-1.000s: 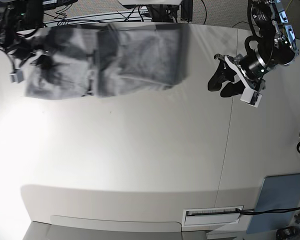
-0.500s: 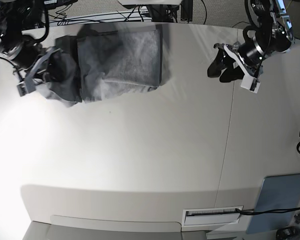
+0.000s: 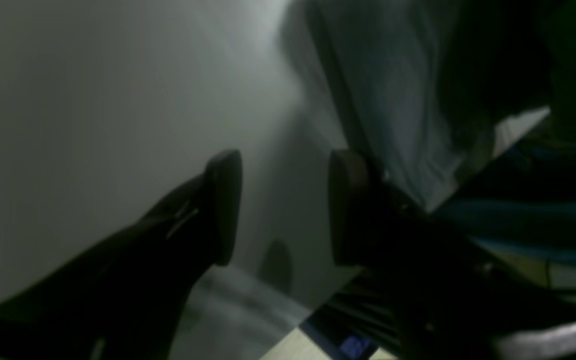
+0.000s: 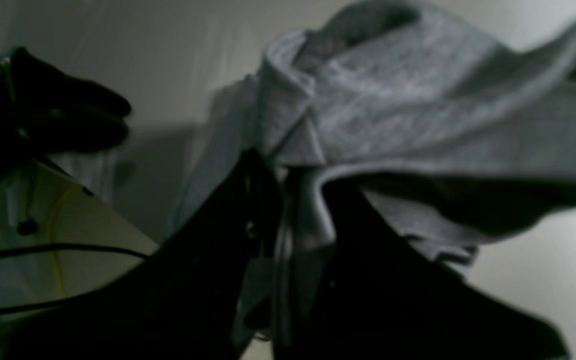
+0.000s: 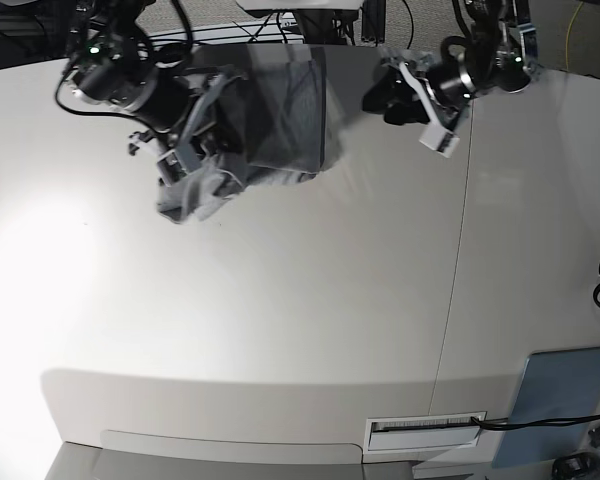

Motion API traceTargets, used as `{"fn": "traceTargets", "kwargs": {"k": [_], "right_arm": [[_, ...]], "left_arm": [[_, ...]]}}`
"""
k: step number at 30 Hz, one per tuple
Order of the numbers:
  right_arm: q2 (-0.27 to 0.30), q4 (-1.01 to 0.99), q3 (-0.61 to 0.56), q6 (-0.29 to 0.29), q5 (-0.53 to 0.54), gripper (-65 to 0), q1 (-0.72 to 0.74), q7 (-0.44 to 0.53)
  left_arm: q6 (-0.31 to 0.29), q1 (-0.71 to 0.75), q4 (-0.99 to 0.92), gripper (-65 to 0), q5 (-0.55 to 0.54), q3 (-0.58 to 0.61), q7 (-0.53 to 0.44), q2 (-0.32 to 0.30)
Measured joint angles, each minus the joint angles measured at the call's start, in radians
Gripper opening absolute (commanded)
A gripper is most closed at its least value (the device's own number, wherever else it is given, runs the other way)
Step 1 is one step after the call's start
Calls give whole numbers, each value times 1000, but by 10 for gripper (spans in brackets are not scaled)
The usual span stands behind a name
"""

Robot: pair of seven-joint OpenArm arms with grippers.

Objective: Fold the T-shirt properly
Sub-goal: 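Lift the end with the right gripper and fold it over toward the left gripper, then release the folded shirt and raise both grippers away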

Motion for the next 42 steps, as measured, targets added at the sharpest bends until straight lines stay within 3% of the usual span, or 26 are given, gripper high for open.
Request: {"fn": "traceTargets", "kwargs": {"k": [6,12,15,20,25,27,33,40,42], "right_arm": [[3,-1,-211,-83,-192,-650,2,72],[6,-2,-349,-148,-327,-650,3,124],[5,-2,-400,-160,-334,-643,3,134],[6,-13,-467,-158,-331,-431,3,149],[6,-14,-524,-158,-258,-416,3,161],[6,-14,-547,-130,-213,-416,3,160],[8,-14,-548,-106,-195,-416,12,160],[8,-13,-503,-109,-365,-416,27,160],[8,-13,-455,-152,-380,-416,27,161]], "left_arm": [[0,-1,-3,-365,83,113,-2,0],[5,-1,-3,-365,153,143,-29,0],[8,-1,-3,-365,156,142,-37,0],[8,-1,-3,-365,154,142,-37,0],[8,-1,-3,-365,154,142,-37,0],[8,-1,-3,-365,154,142,-37,0],[7,-2,-3,-365,154,137,-55,-8],[6,-3,11,-365,153,15,-94,-19],[7,-3,23,-365,128,-46,-120,-19]]}}
